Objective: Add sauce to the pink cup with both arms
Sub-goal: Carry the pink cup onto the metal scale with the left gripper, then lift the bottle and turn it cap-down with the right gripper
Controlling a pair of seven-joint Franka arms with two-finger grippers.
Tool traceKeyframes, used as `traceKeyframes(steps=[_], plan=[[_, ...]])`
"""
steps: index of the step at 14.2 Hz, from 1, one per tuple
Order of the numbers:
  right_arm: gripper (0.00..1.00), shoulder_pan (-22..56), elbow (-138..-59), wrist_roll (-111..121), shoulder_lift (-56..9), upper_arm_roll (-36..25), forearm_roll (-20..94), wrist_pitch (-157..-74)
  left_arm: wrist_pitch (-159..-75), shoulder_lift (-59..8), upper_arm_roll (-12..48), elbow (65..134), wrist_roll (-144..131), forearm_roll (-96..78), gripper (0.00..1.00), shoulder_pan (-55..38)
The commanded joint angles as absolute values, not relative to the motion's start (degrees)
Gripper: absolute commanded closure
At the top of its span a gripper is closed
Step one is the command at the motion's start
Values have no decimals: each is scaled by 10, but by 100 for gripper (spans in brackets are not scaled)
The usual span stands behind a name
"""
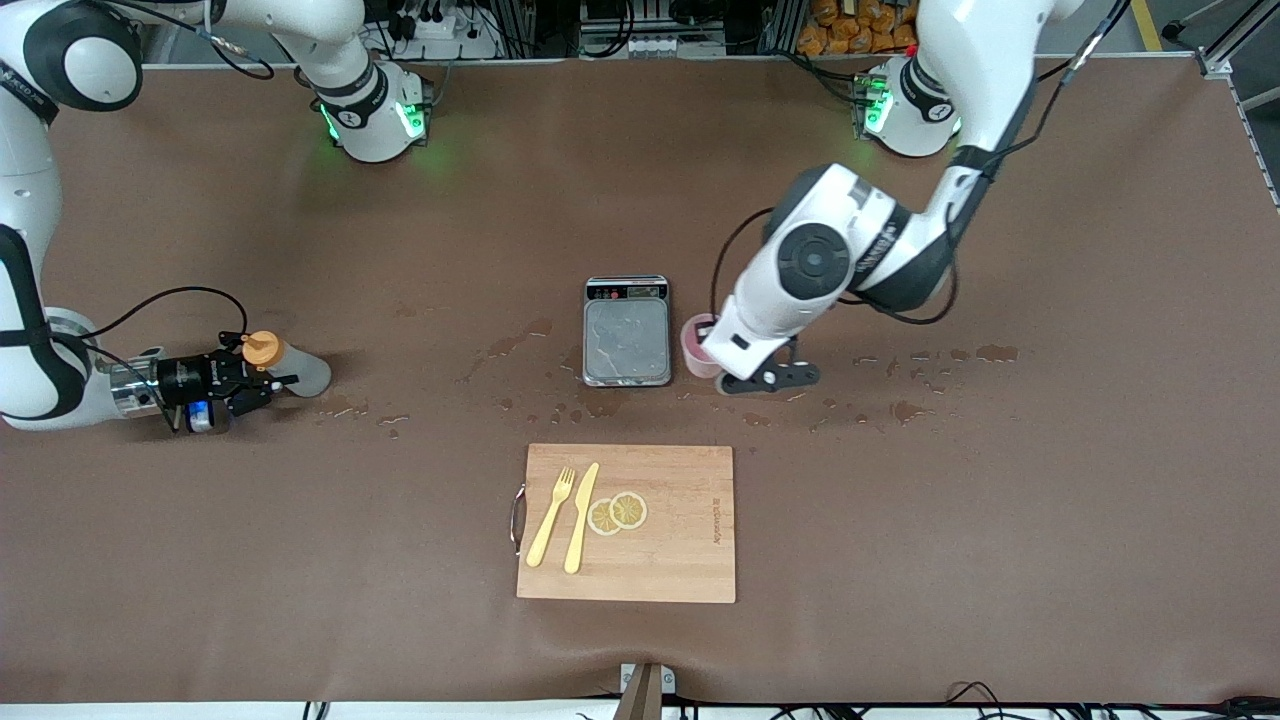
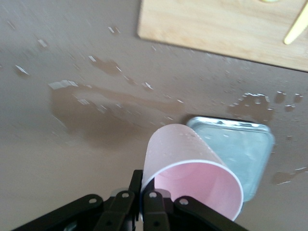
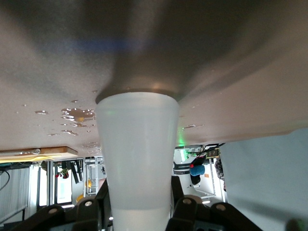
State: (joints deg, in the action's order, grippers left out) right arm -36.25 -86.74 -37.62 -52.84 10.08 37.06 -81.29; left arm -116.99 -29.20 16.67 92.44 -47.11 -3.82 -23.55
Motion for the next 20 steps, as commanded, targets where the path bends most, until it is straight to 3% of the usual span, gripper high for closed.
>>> traceKeyframes(steps=[1,9,20], plan=[[49,-354,-858,-441,-509,106,373,-807,-1157,-365,162,833,-560,-48,100,-276],[48,-314,-817,-518,-488,107,338,-782,-1168,-410,158,809,-643,-49,100,-342],[49,-214,-795,-670,-406,107,264,-781,-1224,-430,156,810,-661,-46,100,-345]])
